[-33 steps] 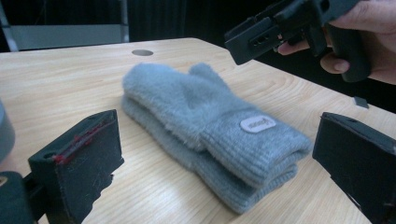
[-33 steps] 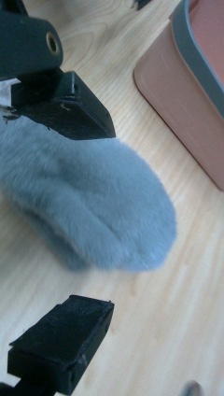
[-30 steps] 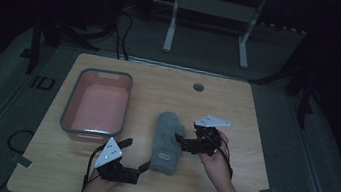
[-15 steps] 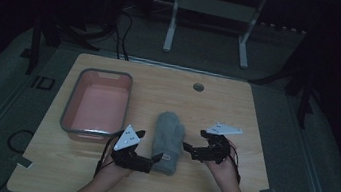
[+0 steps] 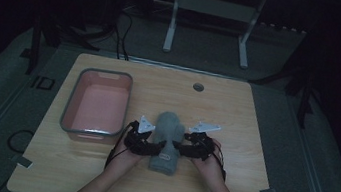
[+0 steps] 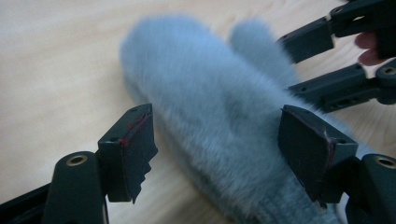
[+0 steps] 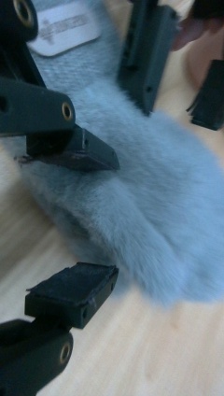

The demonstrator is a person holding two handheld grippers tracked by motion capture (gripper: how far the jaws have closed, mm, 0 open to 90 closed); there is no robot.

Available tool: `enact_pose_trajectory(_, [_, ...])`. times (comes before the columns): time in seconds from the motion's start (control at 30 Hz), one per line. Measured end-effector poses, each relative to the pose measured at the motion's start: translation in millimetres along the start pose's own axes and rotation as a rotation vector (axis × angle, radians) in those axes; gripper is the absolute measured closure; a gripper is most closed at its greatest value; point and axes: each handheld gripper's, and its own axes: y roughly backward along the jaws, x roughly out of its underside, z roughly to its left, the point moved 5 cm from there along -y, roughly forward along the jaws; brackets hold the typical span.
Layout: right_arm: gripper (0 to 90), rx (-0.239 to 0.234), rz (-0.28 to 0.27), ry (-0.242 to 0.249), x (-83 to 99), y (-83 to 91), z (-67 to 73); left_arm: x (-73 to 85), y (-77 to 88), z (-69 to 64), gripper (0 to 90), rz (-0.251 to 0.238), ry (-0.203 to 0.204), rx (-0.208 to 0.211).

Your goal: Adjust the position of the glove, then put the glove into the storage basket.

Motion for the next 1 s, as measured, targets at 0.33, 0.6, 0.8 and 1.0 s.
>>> enact_pose_trajectory(0.33, [33.2,0.036,0.068,-0.046,12.2,-11.4,-4.7,8.4,-16.2,4.9,27.4,0.080,0.021,0.006])
enact_pose_trajectory(0.6, [33.5,-0.037,0.110,-0.115,16.1,-19.3,-7.6,13.7,-26.1,9.3,32.1,0.115,0.043,0.083])
enact_pose_trajectory(0.8, [57.0,-0.122,0.113,-0.118,15.9,-20.1,-3.4,13.4,-29.5,6.6,50.1,0.121,0.047,0.162])
enact_pose_trajectory(1.0, [77.8,-0.102,0.087,-0.044,13.9,-18.9,5.6,11.1,-28.5,1.9,71.8,0.123,0.018,0.190])
